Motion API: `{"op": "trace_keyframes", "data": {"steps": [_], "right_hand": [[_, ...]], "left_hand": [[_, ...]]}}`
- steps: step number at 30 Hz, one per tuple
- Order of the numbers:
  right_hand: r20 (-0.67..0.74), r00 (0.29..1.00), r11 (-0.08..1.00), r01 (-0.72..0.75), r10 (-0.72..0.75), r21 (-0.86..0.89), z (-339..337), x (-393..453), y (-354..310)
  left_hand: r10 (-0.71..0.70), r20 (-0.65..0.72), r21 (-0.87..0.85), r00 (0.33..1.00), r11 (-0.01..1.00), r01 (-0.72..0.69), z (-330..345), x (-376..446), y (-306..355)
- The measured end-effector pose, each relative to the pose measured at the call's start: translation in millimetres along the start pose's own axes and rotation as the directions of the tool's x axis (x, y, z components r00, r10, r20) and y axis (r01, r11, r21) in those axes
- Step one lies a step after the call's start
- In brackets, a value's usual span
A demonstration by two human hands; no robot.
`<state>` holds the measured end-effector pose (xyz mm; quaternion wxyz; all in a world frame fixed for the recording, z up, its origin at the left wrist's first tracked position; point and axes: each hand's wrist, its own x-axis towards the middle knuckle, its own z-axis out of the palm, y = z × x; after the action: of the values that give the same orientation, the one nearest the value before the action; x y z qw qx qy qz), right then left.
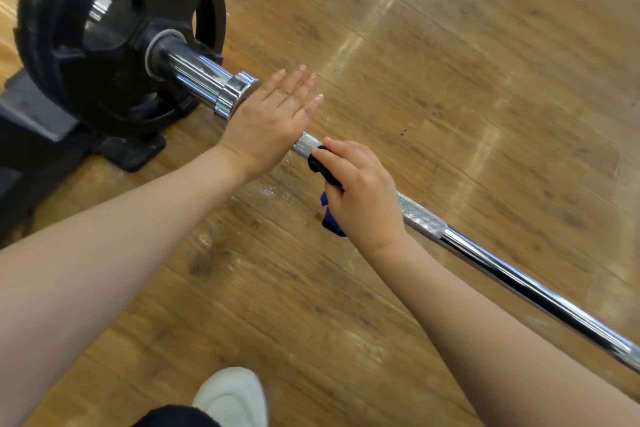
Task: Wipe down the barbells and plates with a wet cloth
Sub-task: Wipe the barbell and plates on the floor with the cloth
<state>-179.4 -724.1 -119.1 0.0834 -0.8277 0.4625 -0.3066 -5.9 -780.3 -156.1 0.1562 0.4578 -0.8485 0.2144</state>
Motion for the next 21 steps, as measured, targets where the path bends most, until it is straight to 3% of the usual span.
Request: {"op": "trace_keyframes", "data": {"steps": [6, 10, 14, 21], "right_hand": [[0.023, 0.999, 1.0, -0.023, 0.022, 0.008, -10, -14, 9], [0.008, 1.0, 1.0, -0.024, 0.024, 0.018, -6, 5, -2], [0.073, 0.997, 0.998, -0.041, 0.037, 0.044, 5, 18, -8], [0.026, 1.0, 1.0, -0.014, 0.014, -0.028, -12, -10, 10]], "left_hand": [[0.029, -0.008, 0.011, 1.0, 1.0, -0.029, -3, -2, -1], [-0.032, -0.028, 0.032, 0.999, 0.999, 0.033, -1, -1, 3], [-0.045, 0.026, -0.007, 0.999, 0.999, 0.045, -2, 1, 3], [-0.025, 0.155, -0.048, 0.988, 0.998, 0.033, -13, 8, 3]]}}
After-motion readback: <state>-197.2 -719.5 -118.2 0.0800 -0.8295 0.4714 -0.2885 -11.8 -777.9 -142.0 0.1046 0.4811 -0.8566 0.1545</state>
